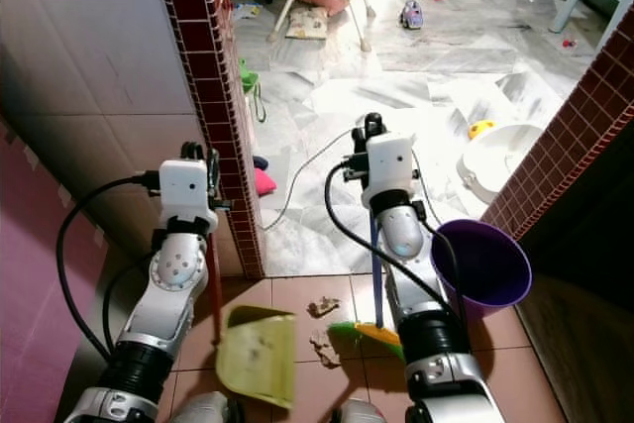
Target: Sweep floor
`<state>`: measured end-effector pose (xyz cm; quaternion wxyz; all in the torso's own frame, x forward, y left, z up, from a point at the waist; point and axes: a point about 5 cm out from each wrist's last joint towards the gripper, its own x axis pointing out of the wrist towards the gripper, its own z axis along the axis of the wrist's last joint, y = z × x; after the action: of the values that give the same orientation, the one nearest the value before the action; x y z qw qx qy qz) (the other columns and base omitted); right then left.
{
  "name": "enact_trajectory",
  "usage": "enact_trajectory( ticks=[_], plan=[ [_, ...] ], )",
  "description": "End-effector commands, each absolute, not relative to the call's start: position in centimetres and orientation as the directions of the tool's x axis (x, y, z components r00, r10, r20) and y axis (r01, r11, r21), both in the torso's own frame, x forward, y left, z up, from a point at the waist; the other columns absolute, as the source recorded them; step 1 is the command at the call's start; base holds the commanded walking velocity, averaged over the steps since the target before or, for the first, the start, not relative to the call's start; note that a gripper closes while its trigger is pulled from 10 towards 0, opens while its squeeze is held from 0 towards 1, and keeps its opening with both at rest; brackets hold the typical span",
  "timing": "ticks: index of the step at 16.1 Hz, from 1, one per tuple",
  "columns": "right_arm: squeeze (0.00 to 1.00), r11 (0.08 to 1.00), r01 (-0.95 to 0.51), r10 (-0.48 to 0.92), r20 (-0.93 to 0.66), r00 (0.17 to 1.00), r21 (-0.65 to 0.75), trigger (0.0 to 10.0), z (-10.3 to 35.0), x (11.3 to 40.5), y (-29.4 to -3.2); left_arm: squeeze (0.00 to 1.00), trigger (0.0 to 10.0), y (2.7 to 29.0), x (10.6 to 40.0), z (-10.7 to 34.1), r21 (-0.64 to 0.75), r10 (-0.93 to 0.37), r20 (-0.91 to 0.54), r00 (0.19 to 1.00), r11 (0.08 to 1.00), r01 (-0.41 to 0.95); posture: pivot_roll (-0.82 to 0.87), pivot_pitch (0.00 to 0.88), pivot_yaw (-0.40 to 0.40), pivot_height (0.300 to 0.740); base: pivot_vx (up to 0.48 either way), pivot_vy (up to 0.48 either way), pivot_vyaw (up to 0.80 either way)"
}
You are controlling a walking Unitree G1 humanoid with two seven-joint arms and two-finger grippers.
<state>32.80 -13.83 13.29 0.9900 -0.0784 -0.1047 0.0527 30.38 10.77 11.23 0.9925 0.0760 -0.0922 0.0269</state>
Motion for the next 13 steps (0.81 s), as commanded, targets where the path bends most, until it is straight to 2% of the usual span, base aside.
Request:
enact_trajectory(
  ticks=[1,5,7,11,13],
  plan=[
    [0.00,0.986,-0.055,0.090,0.227,0.970,-0.157,10.0,14.1,32.8,-14.4,0.00,10.0,10.5,30.9,12.7,0.155,0.035,0.262,0.964,0.985,-0.078,-0.07,0.028,0.029,0.740,0.000,0.000,0.00],
    [0.00,0.992,0.007,0.021,0.213,0.977,-0.129,10.0,14.2,32.1,-14.9,0.00,10.0,10.3,31.2,12.1,0.157,0.021,0.237,0.971,0.986,-0.060,-0.09,0.078,0.037,0.740,0.000,0.000,0.00],
    [0.00,0.990,0.081,-0.059,0.178,0.982,-0.117,10.0,13.5,31.9,-15.5,0.00,10.0,9.8,31.4,11.4,0.165,0.005,0.211,0.977,0.986,-0.041,-0.10,0.106,0.040,0.740,0.000,0.000,0.00],
    [0.00,0.980,0.199,-0.198,0.096,0.976,-0.002,10.0,13.1,31.9,-16.1,0.00,10.0,7.7,31.7,10.2,0.147,-0.032,0.156,0.987,0.989,0.009,-0.13,0.119,0.045,0.740,0.000,0.000,0.00],
    [0.00,0.977,0.214,-0.215,0.091,0.972,0.017,10.0,13.4,32.2,-15.9,0.00,10.0,6.9,31.7,9.7,0.136,-0.037,0.137,0.990,0.991,0.018,-0.13,0.120,0.046,0.740,0.000,0.000,0.00]
  ],
)
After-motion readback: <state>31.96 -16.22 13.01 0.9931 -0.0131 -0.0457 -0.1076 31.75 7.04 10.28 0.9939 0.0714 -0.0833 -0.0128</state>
